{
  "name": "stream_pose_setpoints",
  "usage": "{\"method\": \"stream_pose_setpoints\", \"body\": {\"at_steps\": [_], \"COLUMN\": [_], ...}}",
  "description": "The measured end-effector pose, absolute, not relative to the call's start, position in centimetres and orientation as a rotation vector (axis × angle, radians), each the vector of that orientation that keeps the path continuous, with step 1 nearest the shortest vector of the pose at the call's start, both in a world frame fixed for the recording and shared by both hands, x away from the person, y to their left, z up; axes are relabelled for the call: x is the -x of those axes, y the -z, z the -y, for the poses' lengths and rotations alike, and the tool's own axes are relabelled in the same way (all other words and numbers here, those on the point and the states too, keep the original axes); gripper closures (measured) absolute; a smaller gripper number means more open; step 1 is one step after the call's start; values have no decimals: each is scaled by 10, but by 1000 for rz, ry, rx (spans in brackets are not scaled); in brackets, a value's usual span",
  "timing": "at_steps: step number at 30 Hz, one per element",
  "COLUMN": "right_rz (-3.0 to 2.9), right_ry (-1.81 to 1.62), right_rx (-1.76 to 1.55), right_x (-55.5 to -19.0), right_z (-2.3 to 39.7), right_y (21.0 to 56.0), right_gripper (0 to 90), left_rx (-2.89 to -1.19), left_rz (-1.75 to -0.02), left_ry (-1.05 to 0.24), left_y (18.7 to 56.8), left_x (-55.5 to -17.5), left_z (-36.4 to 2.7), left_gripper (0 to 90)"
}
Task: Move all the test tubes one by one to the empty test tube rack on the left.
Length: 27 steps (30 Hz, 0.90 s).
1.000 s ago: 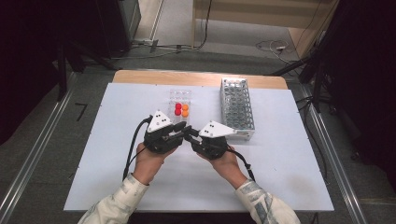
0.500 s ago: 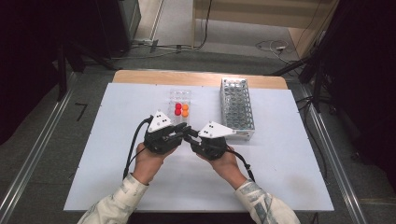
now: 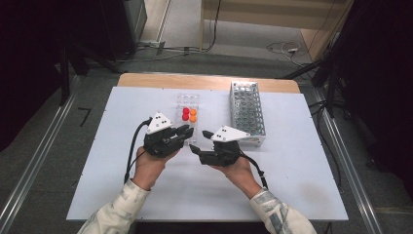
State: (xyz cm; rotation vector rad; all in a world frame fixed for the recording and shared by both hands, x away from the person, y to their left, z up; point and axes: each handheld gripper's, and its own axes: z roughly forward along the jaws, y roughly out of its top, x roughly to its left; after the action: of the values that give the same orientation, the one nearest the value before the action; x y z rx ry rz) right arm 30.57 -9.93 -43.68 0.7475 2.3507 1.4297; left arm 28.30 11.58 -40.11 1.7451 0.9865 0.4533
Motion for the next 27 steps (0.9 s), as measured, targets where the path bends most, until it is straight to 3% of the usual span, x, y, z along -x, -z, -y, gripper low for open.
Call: {"method": "stream_pose_setpoints", "body": {"at_steps": [19, 27], "right_rz": [-2315, -2310], "right_ry": [-1405, -1398], "right_rx": [-866, -875], "right_x": [-303, -300], "right_z": [150, 155], "right_y": [435, 435], "right_gripper": [316, 295], "left_rx": [-1644, -1608], "left_rz": [-1057, -1113], "left_ry": [-533, -588], "left_y": [377, 372], "left_x": [-294, -320], "left_z": [-152, -160], "left_gripper": [768, 768]}}
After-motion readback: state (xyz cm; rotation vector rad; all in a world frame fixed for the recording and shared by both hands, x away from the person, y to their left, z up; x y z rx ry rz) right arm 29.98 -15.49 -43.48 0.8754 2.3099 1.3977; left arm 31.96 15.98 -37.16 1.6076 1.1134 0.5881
